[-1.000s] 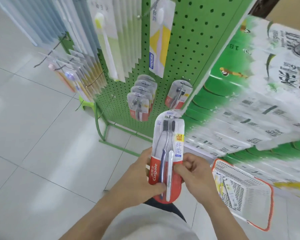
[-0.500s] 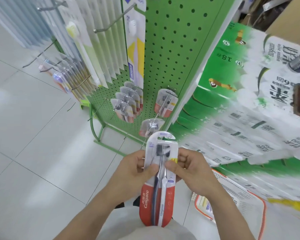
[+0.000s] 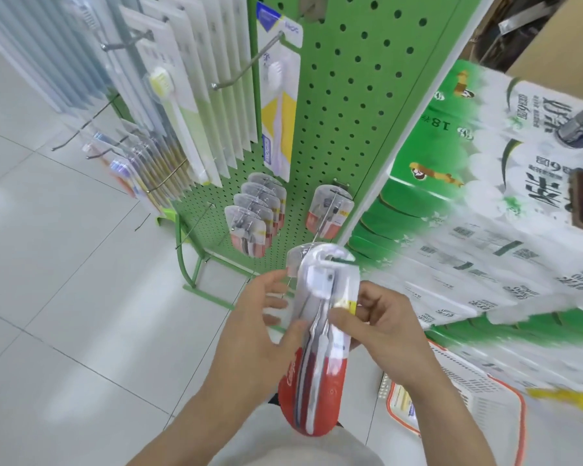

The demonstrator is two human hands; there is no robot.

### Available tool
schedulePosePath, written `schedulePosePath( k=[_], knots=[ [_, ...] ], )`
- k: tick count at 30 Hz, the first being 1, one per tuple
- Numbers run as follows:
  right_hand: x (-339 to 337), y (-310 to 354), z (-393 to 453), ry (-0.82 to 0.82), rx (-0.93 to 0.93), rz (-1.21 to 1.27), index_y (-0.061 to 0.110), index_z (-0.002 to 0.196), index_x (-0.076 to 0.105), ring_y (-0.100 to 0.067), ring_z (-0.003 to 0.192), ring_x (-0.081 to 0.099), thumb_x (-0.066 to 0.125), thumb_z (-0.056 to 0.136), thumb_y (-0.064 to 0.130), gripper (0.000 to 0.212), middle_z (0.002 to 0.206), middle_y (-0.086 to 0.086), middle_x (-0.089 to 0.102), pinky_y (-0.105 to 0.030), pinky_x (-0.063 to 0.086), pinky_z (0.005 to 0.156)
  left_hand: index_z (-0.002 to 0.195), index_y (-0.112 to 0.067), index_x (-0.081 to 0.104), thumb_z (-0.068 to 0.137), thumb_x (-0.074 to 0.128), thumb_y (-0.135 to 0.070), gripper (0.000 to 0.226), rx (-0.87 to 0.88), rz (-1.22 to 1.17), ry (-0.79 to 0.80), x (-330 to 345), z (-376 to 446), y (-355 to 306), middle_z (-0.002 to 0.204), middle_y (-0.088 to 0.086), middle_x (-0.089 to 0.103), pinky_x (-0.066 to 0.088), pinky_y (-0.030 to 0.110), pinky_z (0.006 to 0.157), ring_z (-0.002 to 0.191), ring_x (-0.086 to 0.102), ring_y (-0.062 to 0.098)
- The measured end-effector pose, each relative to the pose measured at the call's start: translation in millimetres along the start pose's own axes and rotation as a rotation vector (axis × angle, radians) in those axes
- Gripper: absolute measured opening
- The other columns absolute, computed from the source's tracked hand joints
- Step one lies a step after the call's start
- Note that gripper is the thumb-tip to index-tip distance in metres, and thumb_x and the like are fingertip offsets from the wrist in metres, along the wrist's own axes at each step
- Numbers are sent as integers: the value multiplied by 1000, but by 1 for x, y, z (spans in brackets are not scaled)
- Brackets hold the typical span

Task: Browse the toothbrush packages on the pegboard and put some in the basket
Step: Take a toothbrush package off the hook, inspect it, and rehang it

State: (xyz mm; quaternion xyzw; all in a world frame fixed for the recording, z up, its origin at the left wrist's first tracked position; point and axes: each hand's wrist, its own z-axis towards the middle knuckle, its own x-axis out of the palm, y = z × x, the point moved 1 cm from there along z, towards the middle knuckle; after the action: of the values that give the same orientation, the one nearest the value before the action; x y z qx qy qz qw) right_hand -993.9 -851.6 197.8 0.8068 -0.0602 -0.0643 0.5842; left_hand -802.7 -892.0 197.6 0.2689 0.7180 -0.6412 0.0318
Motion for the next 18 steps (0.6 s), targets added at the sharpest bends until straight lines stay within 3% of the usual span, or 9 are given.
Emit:
schedulePosePath(
  k=[2, 4, 7, 9, 11, 14, 16, 18],
  knots=[
    [5, 12, -2, -108, -48, 84, 7, 105, 73, -22, 71, 71, 78, 85, 4, 21, 82, -10, 76, -37, 60, 59, 134, -51, 43, 86, 73, -38, 58, 153, 58, 32, -5, -10, -9, 130, -29, 51, 46, 11, 94, 119, 54, -6],
    [10, 22, -5, -105, -104, 137, 6, 108, 72, -25, 78, 70, 83, 82, 14, 29, 87, -12, 74, -39, 61, 64, 143, -48, 41, 84, 68, -50, 65, 173, -47, 164, -5, -17, -18, 138, -28, 51, 46, 19, 101, 125, 53, -5],
    [25, 28, -8, -5, -149, 112, 13, 107, 75, -34, 89, 65, 79, 82, 29, 30, 97, -19, 71, -45, 61, 73, 139, -42, 49, 94, 68, -28, 51, 127, -228, 218, -5, -13, -17, 127, -19, 66, 55, 33, 97, 115, 66, 5],
    [34, 26, -3, -29, -170, 84, 12, 102, 75, -27, 83, 65, 82, 85, 23, 21, 93, -16, 71, -39, 61, 67, 130, -32, 59, 97, 59, -16, 36, 79, -301, 174, -11, -4, -8, 116, -10, 74, 58, 43, 91, 106, 71, 14],
    [40, 23, 3, -181, -223, -32, 14, 97, 73, -16, 72, 63, 83, 81, 15, 19, 86, -6, 72, -29, 55, 57, 125, -22, 62, 99, 55, -8, 30, 17, -367, 178, -19, 2, 2, 110, -3, 76, 58, 46, 89, 101, 73, 20],
    [45, 21, 16, -406, -290, -200, 24, 100, 68, -9, 69, 58, 87, 75, 16, 32, 87, 7, 68, -21, 48, 57, 126, -12, 59, 100, 48, 9, 36, -75, -495, 272, -31, 8, 11, 108, 6, 77, 61, 39, 85, 98, 74, 26],
    [48, 22, 25, -410, -305, -169, 28, 108, 63, -11, 71, 58, 87, 75, 18, 42, 89, 10, 66, -24, 49, 57, 129, -8, 57, 100, 50, 6, 33, -83, -531, 335, -37, 10, 17, 112, 10, 76, 60, 40, 86, 102, 73, 30],
    [51, 26, 34, -377, -282, -98, 26, 111, 62, -14, 67, 58, 85, 76, 22, 42, 87, 8, 68, -36, 52, 57, 130, -7, 57, 95, 53, -4, 35, -73, -527, 386, -40, 11, 22, 116, 12, 74, 59, 48, 90, 105, 72, 34]
  ],
)
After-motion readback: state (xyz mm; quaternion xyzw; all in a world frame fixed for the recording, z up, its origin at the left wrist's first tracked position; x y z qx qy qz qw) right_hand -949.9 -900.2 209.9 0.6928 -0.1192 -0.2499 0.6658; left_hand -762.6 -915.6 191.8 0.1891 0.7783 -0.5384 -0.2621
